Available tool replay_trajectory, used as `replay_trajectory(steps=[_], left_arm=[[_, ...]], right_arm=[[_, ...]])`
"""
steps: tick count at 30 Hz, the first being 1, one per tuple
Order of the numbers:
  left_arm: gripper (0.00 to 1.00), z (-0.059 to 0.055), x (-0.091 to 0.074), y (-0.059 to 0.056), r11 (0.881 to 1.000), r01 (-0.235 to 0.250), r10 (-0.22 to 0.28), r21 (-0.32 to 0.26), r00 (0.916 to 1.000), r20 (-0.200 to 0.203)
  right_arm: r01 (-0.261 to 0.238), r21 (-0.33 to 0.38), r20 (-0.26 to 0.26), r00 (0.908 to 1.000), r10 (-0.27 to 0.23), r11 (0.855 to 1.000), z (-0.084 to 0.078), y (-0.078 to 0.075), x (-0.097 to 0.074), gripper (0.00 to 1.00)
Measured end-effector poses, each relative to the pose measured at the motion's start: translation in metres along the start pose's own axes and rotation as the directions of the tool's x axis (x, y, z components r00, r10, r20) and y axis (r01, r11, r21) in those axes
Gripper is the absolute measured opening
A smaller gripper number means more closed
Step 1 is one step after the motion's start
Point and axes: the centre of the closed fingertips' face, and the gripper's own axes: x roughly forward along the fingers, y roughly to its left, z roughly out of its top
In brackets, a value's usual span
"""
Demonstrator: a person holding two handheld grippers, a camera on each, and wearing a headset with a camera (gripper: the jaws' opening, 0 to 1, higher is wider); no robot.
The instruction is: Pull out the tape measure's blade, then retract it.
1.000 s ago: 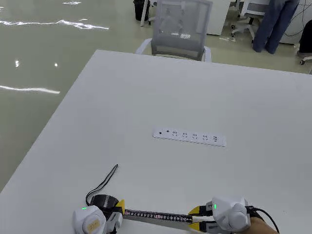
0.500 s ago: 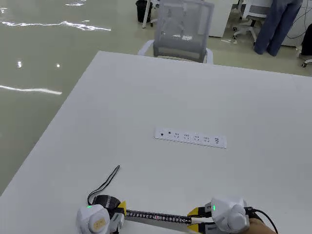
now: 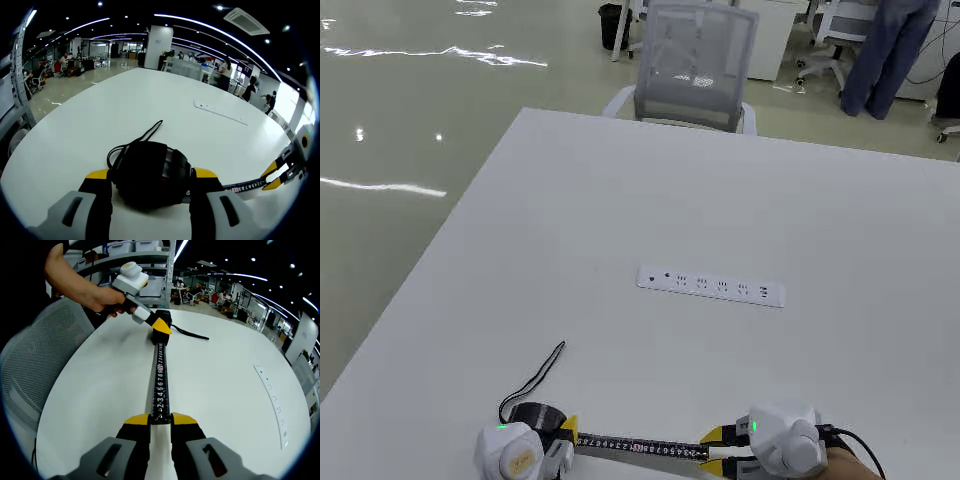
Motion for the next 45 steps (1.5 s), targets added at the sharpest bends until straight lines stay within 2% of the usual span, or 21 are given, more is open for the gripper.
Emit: replay_trajectory(steps=[11,22,45], left_arm=[[0.59,0.000,-0.001,0.000,1.000,0.002,-0.002,-0.013,1.0000,-0.006],[0.59,-0.001,0.000,0.000,1.000,0.011,-0.011,-0.019,0.9998,-0.016],[0.59,0.000,-0.001,0.001,1.000,0.025,-0.025,-0.013,0.9996,-0.011]], right_arm=[[-0.003,-0.004,-0.002,1.0000,0.002,1.000,0.002,0.000,0.000,0.14],[-0.007,-0.012,0.008,0.9999,0.007,1.000,0.012,-0.002,0.005,0.14],[-0.017,-0.020,0.015,0.9997,0.017,1.000,0.020,-0.001,0.012,0.14]])
